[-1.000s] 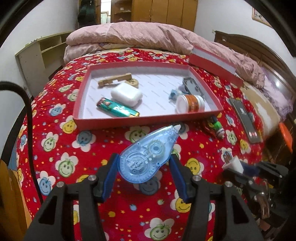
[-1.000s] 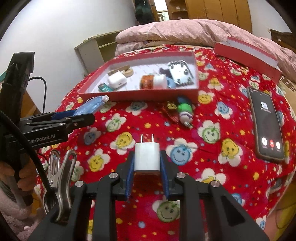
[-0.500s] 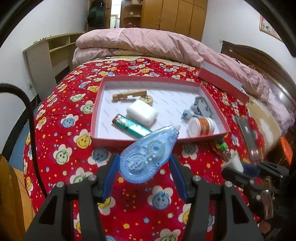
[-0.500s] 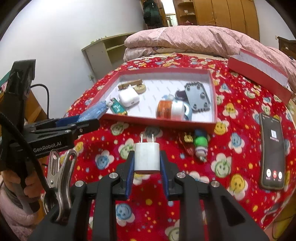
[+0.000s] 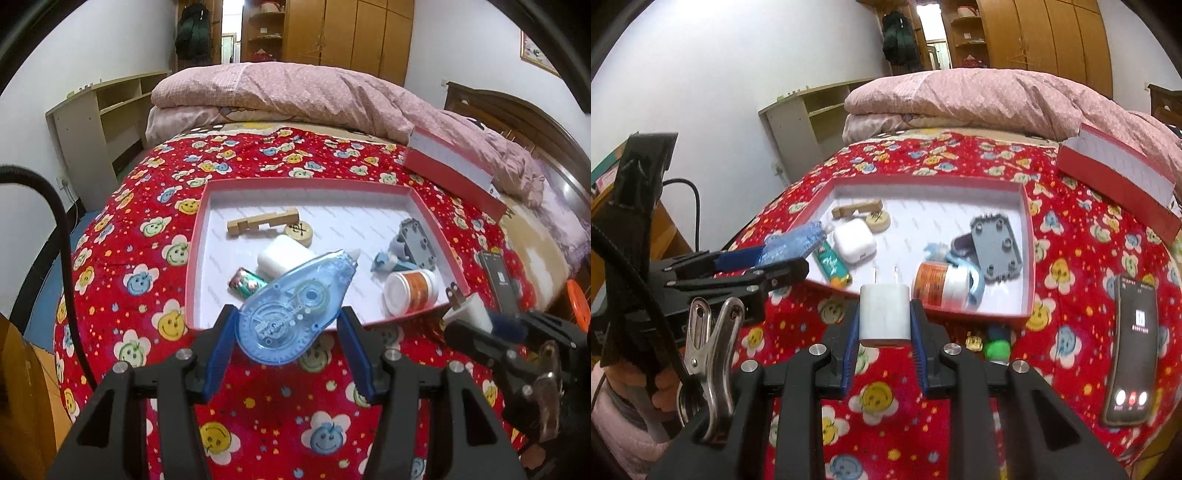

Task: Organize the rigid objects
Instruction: 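Carry the charger plug and correction tape into the tray and open both tools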

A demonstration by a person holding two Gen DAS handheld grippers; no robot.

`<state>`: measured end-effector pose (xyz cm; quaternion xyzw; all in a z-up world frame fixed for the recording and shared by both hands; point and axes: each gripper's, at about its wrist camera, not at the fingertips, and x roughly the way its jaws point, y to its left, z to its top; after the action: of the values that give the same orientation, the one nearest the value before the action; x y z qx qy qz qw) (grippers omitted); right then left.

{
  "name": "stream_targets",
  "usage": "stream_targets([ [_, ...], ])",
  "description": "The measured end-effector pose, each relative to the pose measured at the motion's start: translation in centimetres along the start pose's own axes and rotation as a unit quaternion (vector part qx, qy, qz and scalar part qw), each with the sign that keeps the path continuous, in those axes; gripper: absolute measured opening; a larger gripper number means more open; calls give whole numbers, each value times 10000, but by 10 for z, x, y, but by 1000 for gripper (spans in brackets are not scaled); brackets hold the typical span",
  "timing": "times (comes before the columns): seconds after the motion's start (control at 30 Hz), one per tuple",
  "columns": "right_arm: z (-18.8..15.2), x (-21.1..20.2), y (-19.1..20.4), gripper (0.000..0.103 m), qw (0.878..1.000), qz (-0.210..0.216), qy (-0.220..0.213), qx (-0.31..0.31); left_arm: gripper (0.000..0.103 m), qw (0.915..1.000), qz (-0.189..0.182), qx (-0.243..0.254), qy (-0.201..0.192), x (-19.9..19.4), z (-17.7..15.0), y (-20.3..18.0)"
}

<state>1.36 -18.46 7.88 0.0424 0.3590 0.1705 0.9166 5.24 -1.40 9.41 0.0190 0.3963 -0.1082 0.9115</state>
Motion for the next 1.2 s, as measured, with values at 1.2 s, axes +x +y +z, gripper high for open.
stream_targets([
  [1.2, 51, 81, -29, 26, 9988, -464, 87, 120, 58, 9995, 195, -171, 204, 70, 31, 13],
])
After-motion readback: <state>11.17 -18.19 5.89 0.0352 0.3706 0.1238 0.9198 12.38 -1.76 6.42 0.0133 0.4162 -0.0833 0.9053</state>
